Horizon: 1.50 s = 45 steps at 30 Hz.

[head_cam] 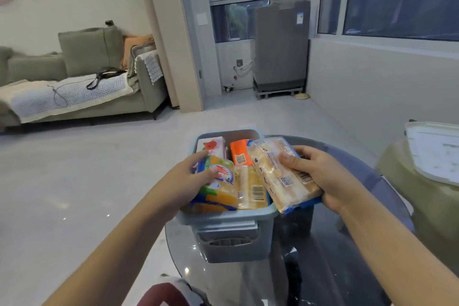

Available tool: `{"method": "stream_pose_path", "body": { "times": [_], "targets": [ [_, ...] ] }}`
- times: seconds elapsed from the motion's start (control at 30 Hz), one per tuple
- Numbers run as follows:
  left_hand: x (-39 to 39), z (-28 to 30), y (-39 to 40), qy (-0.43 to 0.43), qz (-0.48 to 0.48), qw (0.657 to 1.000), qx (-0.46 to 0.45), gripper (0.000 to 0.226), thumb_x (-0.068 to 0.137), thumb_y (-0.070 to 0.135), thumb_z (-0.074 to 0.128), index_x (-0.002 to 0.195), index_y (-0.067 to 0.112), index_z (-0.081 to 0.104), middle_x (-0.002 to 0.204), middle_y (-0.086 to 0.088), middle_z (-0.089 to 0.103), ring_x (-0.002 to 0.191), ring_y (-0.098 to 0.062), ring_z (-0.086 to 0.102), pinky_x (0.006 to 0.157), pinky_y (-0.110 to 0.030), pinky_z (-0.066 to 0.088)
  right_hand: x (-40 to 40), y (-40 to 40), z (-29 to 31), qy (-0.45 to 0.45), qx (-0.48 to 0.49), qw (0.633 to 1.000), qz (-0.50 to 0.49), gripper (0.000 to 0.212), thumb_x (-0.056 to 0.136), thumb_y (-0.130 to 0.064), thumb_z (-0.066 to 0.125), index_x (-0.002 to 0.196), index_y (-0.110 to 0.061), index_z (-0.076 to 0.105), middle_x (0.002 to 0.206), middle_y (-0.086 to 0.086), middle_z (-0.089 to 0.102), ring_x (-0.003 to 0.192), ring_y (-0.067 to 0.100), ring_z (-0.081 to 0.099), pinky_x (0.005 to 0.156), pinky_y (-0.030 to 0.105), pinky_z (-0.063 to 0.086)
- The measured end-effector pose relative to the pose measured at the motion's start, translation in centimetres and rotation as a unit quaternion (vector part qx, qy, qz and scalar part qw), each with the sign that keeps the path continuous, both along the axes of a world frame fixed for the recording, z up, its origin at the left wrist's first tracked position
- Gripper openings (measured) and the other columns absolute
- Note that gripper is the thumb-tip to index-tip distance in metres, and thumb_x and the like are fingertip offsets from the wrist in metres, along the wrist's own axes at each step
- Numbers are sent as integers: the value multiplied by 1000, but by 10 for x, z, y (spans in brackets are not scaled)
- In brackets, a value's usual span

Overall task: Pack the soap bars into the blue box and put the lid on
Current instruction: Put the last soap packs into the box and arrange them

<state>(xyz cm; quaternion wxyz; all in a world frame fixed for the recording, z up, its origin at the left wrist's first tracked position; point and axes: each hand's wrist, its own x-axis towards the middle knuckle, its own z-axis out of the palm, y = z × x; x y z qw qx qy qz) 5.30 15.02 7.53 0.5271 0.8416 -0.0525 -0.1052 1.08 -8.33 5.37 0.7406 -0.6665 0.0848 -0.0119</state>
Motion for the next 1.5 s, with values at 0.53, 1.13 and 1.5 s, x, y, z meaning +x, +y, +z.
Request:
{"method": "stream_pose_path", "body": {
  "times": [0.53,1.13,1.5],
  "targets": [
    [13,-12,-10,24,-59,977,204,53,97,32,47,144,43,26,143,1,45,98,-14,57,83,-21,46,14,23,4,1,-87,996,31,63,52,-39,75,112,-23,60,89,2,76,72,21,74,61,32,59],
    [11,-1,11,148,1,987,-61,22,97,7,45,112,14,60,110,-9,65,100,-19,62,83,-27,53,20,40,12,48,-152,987,8,39,81,-29,68,117,-28,53,95,3,72,70,19,71,60,32,58],
    [12,-8,29,-89,1,994,67,24,91,32,57,107,19,69,92,7,73,80,-6,68,71,-19,56,49,101,8,64,-168,981,70,36,85,-22,65,118,-20,51,105,1,65,92,18,66,83,38,56]
  ]
}}
